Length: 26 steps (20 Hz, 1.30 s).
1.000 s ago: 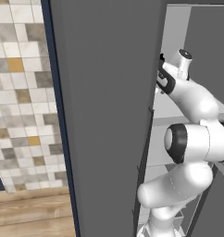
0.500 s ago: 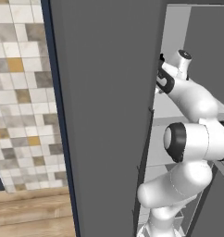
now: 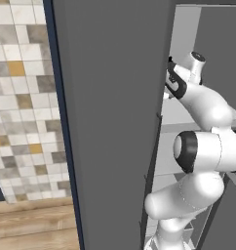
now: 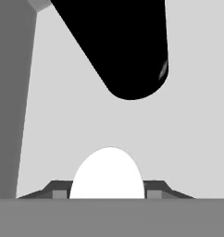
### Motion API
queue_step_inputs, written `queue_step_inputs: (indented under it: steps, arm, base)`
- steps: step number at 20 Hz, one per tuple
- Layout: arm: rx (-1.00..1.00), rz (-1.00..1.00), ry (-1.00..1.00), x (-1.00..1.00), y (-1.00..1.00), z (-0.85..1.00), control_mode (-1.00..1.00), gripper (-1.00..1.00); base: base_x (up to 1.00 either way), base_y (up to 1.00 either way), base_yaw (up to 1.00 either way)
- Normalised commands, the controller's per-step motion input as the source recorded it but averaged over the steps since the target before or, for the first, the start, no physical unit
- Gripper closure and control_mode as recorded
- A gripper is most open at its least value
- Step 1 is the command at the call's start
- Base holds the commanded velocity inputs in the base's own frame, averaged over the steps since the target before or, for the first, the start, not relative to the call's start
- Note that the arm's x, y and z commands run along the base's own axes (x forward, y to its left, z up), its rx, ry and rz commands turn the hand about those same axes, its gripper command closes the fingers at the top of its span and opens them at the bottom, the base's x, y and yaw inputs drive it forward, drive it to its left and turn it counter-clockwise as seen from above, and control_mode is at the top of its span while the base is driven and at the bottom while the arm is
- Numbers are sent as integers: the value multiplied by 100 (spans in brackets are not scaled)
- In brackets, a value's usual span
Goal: Pick the egg and butter from the fridge and place them by the bowl for mixing.
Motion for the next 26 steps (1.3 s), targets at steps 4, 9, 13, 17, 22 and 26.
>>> queue_step_inputs:
  steps: [4, 9, 13, 17, 22, 26]
  arm:
    - [3, 0, -9, -75, -19, 5, -100, 100]
    - [1, 0, -13, -74, -14, 18, -100, 100]
    - [0, 0, -13, -82, -6, 20, -100, 100]
    - [-3, 0, -19, -93, 8, 3, -100, 100]
    - [-7, 2, -9, -87, 12, 0, -100, 100]
    - [-6, 0, -2, -89, 21, 1, -100, 100]
  base:
    - [0, 0, 0]
    - [0, 0, 0]
    - [0, 0, 0]
    - [0, 0, 0]
    - [0, 0, 0]
    - [0, 0, 0]
